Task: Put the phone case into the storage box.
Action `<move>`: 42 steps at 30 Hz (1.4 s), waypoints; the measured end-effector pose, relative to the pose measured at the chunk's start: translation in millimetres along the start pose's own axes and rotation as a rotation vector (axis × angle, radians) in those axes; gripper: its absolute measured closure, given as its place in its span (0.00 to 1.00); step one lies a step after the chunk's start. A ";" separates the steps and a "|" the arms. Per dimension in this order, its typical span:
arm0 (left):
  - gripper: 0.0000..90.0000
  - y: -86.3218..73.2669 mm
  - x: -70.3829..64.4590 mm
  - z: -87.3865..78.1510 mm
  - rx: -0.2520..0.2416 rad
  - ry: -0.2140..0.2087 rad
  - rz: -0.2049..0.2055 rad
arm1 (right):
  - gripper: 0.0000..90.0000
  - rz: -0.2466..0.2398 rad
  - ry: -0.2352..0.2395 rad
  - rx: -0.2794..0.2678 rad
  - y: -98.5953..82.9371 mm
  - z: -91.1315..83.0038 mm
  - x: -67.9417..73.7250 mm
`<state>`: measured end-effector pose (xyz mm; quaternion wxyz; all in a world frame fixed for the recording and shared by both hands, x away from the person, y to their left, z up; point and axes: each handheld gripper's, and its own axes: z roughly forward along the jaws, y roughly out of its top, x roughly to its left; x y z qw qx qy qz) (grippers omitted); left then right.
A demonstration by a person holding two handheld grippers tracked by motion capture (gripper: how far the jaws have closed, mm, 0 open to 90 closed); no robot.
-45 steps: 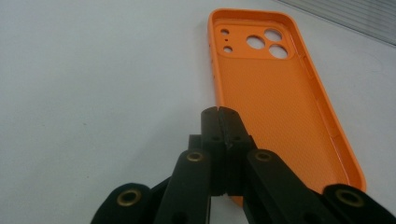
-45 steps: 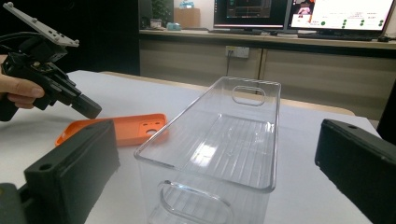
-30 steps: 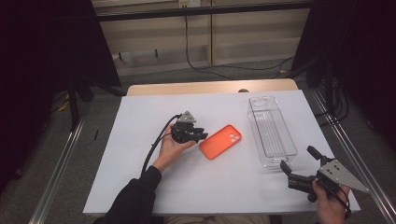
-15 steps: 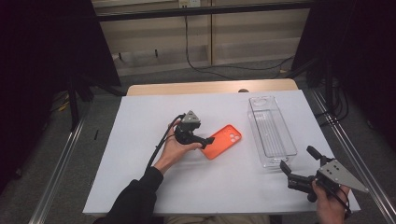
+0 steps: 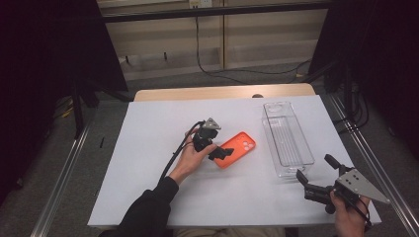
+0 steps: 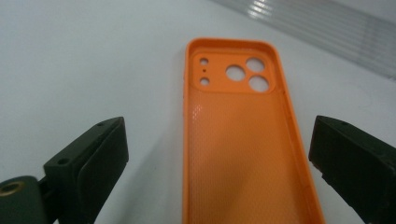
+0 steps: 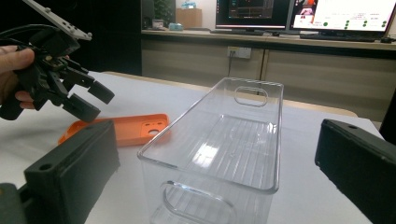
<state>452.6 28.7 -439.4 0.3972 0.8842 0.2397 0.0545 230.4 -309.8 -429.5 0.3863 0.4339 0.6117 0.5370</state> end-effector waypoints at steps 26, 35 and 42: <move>0.05 12.0 -8.6 37.3 0.097 -0.050 -0.012 | 0.00 -0.001 0.002 0.004 -0.3 0.3 -0.1; 0.04 12.6 -12.0 38.8 0.117 -0.034 0.015 | 0.00 -0.003 0.004 0.000 -0.3 0.6 -0.1; 0.02 13.3 -16.2 41.0 0.141 -0.015 0.049 | 0.00 -0.002 0.005 0.000 -0.3 0.7 0.2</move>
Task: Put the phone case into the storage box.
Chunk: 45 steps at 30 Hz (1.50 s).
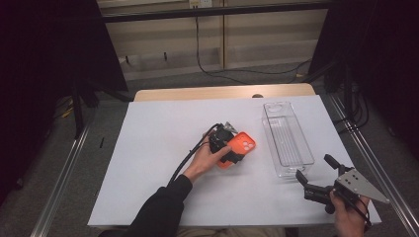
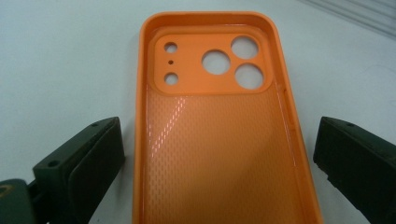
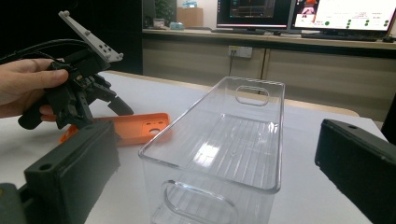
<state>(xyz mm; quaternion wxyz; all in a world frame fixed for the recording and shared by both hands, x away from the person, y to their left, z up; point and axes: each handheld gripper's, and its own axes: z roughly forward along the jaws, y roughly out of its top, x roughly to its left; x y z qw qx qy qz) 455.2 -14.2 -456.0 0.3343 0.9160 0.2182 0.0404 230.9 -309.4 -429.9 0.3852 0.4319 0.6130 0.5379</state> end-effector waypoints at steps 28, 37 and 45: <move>0.16 1.0 -8.3 -3.5 0.030 0.028 0.040 | 0.00 0.002 0.003 0.006 -0.4 0.6 0.3; 0.18 2.7 -9.0 -4.0 0.038 0.031 0.028 | 0.00 0.001 0.003 0.006 -0.4 0.5 0.1; 0.18 2.1 -11.1 -4.7 0.030 0.047 0.029 | 0.00 0.000 0.002 0.005 -0.4 0.6 -0.3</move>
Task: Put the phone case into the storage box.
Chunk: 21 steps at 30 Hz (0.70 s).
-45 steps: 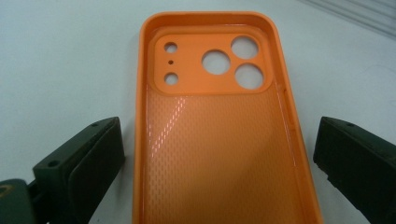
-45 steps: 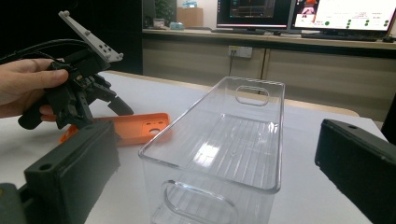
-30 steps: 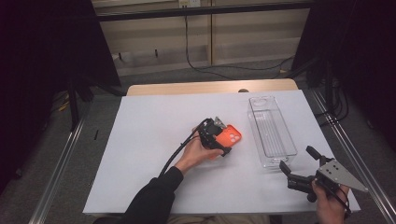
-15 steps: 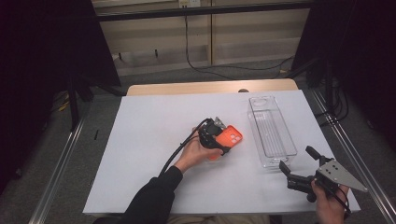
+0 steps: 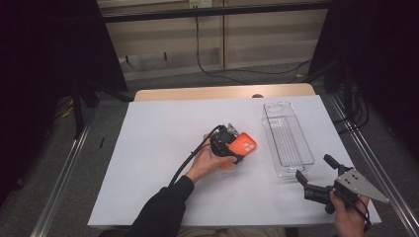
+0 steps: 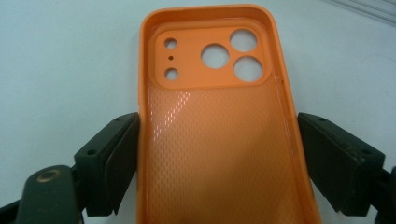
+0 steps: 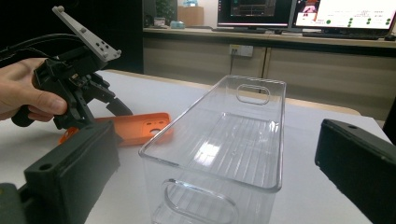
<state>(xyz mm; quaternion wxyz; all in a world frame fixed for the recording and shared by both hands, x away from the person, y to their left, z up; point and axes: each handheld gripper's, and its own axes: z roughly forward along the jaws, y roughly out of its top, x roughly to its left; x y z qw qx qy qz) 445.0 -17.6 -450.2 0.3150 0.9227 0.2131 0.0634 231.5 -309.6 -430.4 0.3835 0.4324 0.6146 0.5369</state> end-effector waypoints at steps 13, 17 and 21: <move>0.18 -6.9 5.7 -5.2 -0.046 0.053 -0.047 | 0.00 -0.003 0.000 -0.002 0.2 -0.3 -0.1; 0.18 -9.4 7.1 -9.3 -0.071 0.056 -0.053 | 0.00 -0.001 -0.001 -0.003 0.3 -0.4 0.1; 0.18 -9.9 6.6 -14.5 -0.082 0.050 -0.035 | 0.00 -0.001 0.000 -0.002 0.2 -0.3 0.4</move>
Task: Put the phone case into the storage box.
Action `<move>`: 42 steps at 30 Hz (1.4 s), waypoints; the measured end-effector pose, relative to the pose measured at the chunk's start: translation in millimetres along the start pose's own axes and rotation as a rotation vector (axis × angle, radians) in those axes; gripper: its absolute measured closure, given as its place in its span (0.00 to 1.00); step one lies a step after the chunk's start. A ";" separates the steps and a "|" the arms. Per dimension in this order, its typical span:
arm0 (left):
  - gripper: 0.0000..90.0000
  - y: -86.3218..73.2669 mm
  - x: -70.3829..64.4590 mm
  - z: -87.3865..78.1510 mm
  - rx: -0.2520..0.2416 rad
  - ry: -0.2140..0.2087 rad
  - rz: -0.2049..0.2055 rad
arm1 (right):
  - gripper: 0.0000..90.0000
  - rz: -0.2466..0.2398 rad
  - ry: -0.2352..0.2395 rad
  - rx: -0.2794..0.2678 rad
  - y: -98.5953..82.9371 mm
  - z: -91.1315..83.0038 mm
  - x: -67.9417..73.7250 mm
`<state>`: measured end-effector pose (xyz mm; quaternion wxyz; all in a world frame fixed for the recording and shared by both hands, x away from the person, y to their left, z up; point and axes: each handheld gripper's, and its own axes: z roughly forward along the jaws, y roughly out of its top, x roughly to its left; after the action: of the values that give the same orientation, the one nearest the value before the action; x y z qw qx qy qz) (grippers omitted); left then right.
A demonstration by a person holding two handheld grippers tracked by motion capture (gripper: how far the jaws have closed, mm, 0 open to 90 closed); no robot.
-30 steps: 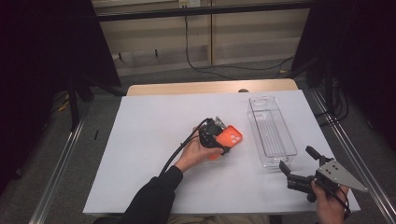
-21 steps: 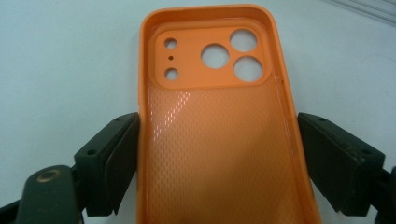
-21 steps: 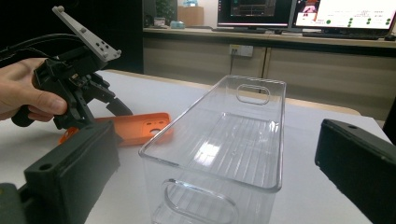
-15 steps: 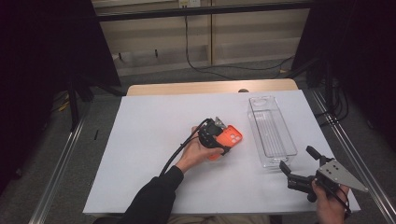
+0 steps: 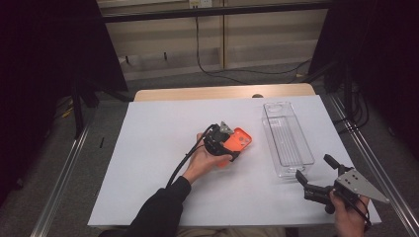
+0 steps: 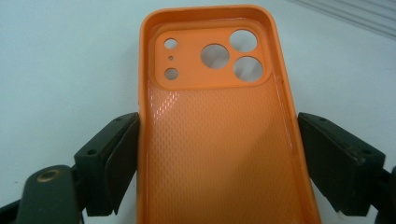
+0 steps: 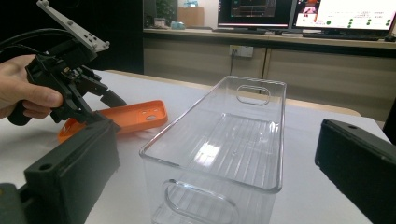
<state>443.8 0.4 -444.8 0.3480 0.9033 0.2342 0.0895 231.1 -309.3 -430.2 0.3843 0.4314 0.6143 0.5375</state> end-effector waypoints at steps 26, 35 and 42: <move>0.18 -13.8 -8.5 -36.1 -0.082 0.042 0.077 | 0.00 -0.002 0.014 0.016 -0.4 4.9 4.2; 0.18 -21.5 -12.1 -57.5 -0.084 0.036 0.098 | 0.00 0.013 0.048 0.045 1.6 11.5 10.7; 0.18 -27.4 -17.1 -66.9 -0.128 0.036 0.102 | 0.00 0.006 0.086 0.046 5.5 14.5 19.5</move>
<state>397.2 49.1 -413.5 0.3960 0.8882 0.1877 0.1380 238.8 -285.9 -426.7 0.3458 0.4183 0.6413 0.5424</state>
